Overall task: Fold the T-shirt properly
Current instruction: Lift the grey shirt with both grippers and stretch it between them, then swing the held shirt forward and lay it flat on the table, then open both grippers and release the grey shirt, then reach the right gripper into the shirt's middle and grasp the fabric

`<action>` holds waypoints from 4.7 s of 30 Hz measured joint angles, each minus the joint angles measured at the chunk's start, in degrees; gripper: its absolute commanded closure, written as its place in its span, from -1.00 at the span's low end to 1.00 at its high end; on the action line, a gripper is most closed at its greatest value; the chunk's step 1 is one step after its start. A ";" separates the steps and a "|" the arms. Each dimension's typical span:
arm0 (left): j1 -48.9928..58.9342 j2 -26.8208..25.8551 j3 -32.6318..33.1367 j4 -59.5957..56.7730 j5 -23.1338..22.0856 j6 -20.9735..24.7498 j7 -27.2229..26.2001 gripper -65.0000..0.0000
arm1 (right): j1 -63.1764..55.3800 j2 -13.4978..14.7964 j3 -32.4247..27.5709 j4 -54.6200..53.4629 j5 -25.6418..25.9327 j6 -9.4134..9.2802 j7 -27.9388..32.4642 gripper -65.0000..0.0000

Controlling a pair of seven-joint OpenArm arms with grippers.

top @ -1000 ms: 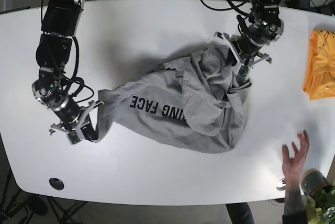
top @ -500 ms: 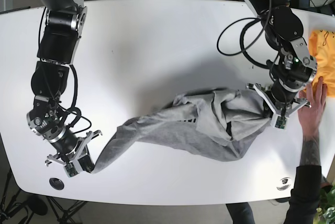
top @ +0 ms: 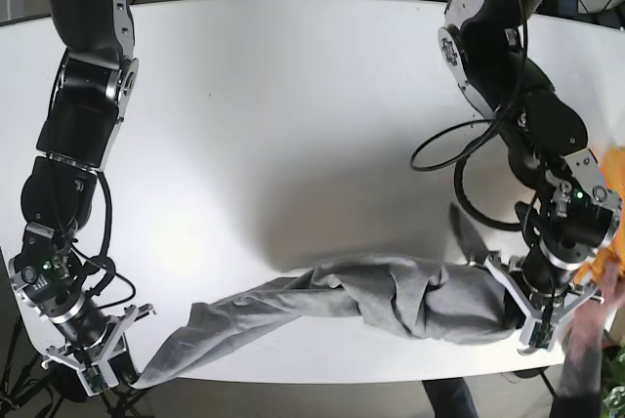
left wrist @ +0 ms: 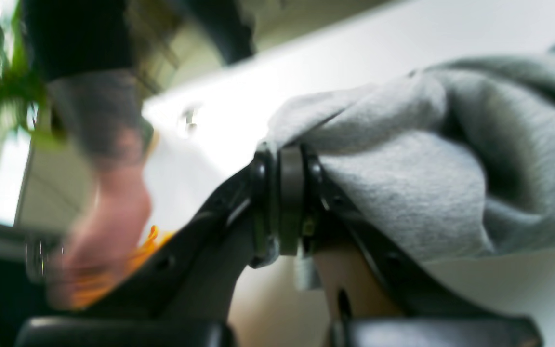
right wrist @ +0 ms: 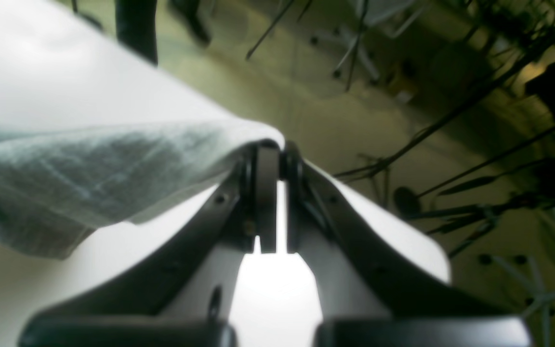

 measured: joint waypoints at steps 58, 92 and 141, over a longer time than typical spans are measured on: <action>32.61 0.02 -6.32 -2.69 -0.39 -4.57 -4.79 1.00 | -45.00 -7.54 17.38 24.02 0.42 -0.07 -5.79 1.00; 41.24 -2.43 -21.35 -11.21 -1.18 -4.90 -5.35 1.00 | -55.58 -9.77 22.93 20.04 1.09 0.02 -5.53 1.00; 41.05 -9.35 -28.74 1.14 -26.21 -4.68 7.65 -0.24 | -37.44 -10.99 -0.15 16.68 9.64 -0.44 -9.79 -0.35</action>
